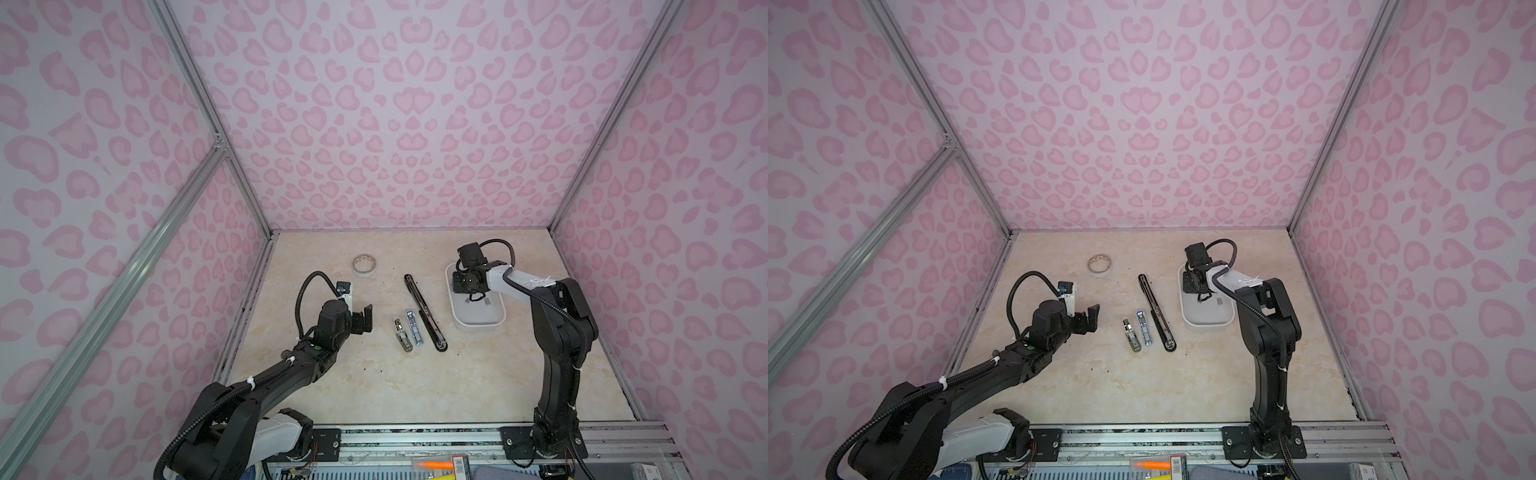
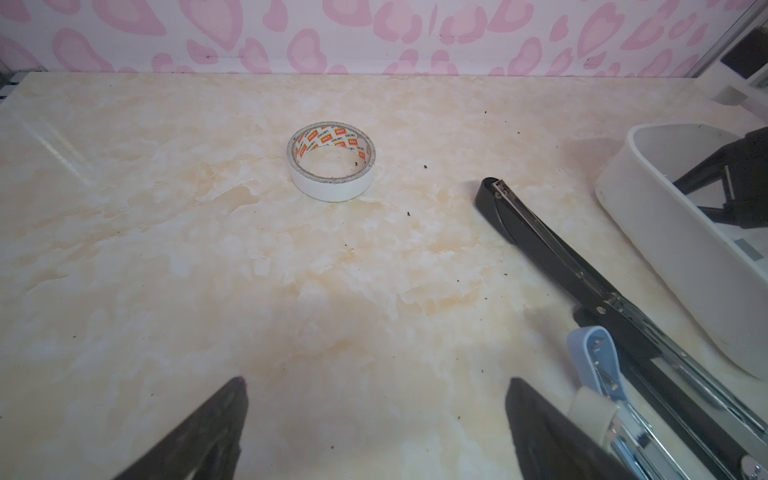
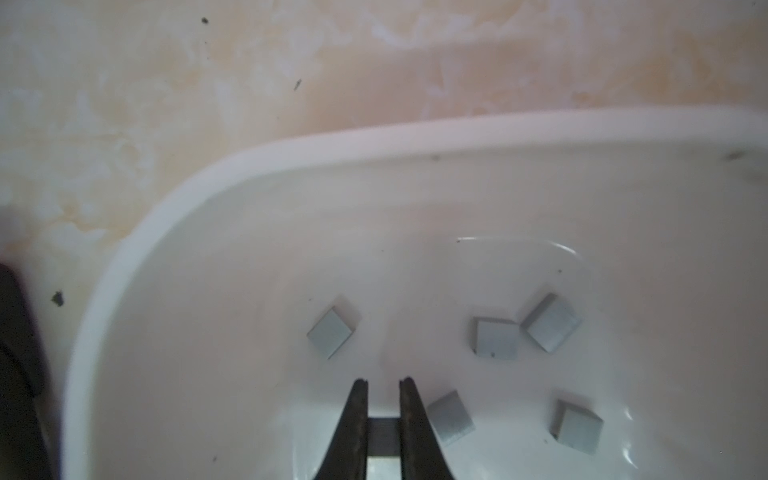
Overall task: Load the staples into the stapler
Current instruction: 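Lift the grey staple strip out of the tray with the right gripper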
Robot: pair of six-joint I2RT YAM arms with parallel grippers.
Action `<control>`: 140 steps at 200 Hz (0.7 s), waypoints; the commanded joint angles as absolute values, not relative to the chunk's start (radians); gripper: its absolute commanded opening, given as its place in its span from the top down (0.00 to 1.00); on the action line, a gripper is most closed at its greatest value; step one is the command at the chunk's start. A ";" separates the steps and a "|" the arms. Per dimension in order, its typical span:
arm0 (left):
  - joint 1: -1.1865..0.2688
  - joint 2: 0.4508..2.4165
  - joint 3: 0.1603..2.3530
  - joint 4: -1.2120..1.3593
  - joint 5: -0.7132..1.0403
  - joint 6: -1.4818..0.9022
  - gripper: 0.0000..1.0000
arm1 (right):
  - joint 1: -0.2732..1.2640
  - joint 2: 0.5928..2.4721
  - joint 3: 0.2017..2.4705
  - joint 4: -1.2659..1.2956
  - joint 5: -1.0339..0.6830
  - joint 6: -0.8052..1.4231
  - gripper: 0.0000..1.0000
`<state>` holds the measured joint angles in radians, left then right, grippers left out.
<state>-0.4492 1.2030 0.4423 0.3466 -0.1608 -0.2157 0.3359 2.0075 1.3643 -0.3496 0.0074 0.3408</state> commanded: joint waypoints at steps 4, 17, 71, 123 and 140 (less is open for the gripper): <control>-0.450 1.173 0.421 0.392 -0.165 -0.211 0.02 | 0.342 1.980 1.349 -0.354 0.021 0.345 0.87; -0.450 1.151 0.408 0.400 -0.173 -0.213 0.02 | 0.348 1.963 1.345 -0.355 0.028 0.344 0.87; -0.450 1.069 0.356 0.415 -0.183 -0.222 0.02 | 0.392 1.839 1.290 -0.363 0.045 0.347 0.88; -0.450 0.938 0.277 0.431 -0.295 -0.265 0.03 | 0.484 1.661 1.171 -0.359 0.098 0.348 0.89; -0.448 0.931 0.276 0.415 -0.323 -0.281 0.03 | 0.531 1.614 1.133 -0.352 0.096 0.344 0.89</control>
